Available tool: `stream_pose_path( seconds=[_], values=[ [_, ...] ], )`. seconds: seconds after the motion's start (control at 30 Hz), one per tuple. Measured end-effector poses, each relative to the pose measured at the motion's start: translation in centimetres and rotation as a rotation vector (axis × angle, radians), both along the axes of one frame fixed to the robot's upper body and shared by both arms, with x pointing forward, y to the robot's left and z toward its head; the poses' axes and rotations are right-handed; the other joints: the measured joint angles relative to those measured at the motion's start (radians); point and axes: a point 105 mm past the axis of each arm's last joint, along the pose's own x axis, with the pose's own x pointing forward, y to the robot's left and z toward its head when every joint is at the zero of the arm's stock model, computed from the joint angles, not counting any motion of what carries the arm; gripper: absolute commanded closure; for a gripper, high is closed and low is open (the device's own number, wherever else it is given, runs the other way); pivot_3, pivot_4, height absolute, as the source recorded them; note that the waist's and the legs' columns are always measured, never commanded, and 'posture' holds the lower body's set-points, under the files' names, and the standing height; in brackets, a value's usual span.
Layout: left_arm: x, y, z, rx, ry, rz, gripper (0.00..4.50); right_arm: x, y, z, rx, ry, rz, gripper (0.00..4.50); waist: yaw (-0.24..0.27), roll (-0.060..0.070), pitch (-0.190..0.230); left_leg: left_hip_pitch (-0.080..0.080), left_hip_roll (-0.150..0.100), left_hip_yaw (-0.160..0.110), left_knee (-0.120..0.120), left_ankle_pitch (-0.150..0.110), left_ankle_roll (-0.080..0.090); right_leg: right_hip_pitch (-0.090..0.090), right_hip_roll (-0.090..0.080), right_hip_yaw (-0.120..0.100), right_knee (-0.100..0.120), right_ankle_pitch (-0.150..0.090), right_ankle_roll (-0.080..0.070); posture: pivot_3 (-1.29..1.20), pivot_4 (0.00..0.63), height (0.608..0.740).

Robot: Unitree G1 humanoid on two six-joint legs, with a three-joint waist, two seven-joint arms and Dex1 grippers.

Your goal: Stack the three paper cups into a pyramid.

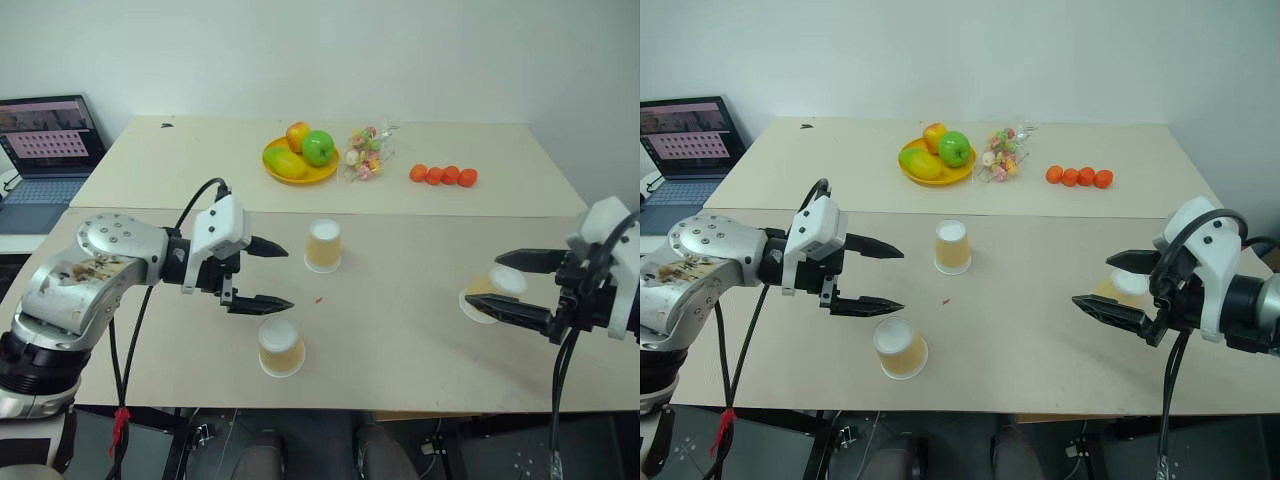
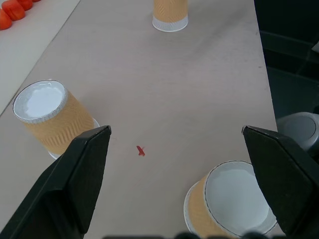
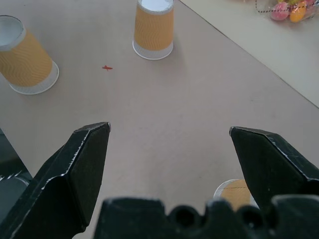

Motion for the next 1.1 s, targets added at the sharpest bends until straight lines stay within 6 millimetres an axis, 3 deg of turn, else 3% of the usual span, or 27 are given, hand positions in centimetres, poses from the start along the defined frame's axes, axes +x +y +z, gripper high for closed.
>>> stream_pose_path(
  seconds=[0.37, 0.63, 0.83, 1.1],
  values=[
    [0.5, 0.3, 2.7, -0.135, -0.053, 0.061, 0.0, 1.4, 0.4, -0.2, 0.023, 0.004, 0.03, 0.03, -0.007, 0.0, 0.0, 0.0, 0.0, 0.0, 0.001, 0.0, 0.0, 0.0, 0.0, 0.0, 0.001, 0.001, -0.001, 0.0, 0.15, 0.734],
    [0.7, -1.1, 3.5, -0.244, -0.023, 0.04, 0.0, 1.3, 0.5, 0.0, 0.036, 0.0, 0.042, 0.03, -0.006, 0.0, 0.0, 0.0, 0.0, 0.0, 0.001, 0.0, 0.0, 0.0, 0.0, 0.0, 0.001, 0.002, -0.002, 0.0, 0.15, 0.734],
    [-0.5, -1.5, 1.7, -0.302, 0.119, 0.036, 0.0, 1.3, 0.7, -0.1, 0.047, -0.004, 0.052, 0.03, -0.016, 0.0, 0.0, 0.001, 0.0, 0.0, 0.001, 0.0, 0.0, 0.0, 0.001, 0.001, 0.001, 0.003, -0.004, 0.0, 0.15, 0.734],
    [-3.1, 0.1, -1.6, -0.158, 0.139, 0.063, 0.0, 2.1, 1.6, -0.6, 0.051, -0.002, 0.076, 0.03, -0.016, 0.0, 0.0, 0.002, 0.001, 0.001, 0.001, 0.0, 0.0, 0.0, 0.001, 0.001, 0.001, 0.002, -0.003, 0.0, 0.15, 0.734]
  ],
)
